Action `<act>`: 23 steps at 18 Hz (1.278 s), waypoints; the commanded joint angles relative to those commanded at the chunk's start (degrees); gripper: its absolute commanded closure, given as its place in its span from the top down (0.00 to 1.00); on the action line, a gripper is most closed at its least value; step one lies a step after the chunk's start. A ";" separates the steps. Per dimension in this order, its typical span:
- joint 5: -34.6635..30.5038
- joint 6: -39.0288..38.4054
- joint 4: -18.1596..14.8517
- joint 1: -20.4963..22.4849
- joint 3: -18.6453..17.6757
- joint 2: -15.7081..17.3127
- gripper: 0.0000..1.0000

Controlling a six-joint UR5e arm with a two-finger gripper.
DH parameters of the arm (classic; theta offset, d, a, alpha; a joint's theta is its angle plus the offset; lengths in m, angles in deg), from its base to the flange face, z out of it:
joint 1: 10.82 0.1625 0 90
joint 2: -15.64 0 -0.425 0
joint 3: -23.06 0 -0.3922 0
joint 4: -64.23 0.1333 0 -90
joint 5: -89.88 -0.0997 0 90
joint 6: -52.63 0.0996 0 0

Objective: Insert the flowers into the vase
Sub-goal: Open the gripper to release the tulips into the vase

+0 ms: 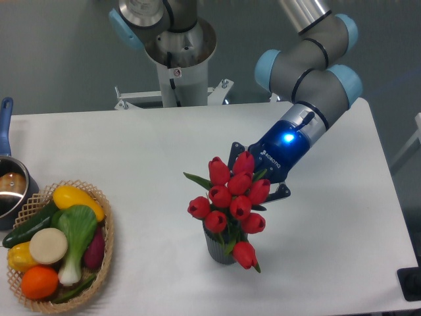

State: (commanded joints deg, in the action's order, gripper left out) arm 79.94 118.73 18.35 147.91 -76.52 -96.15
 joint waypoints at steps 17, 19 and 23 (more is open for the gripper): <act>-10.54 1.93 0.09 1.41 -5.27 0.96 1.00; -11.25 2.02 0.09 2.02 -6.24 1.75 1.00; -11.69 1.85 0.00 5.27 -6.86 4.30 1.00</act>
State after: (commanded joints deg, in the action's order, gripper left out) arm 68.26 120.57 18.35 153.18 -83.38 -91.86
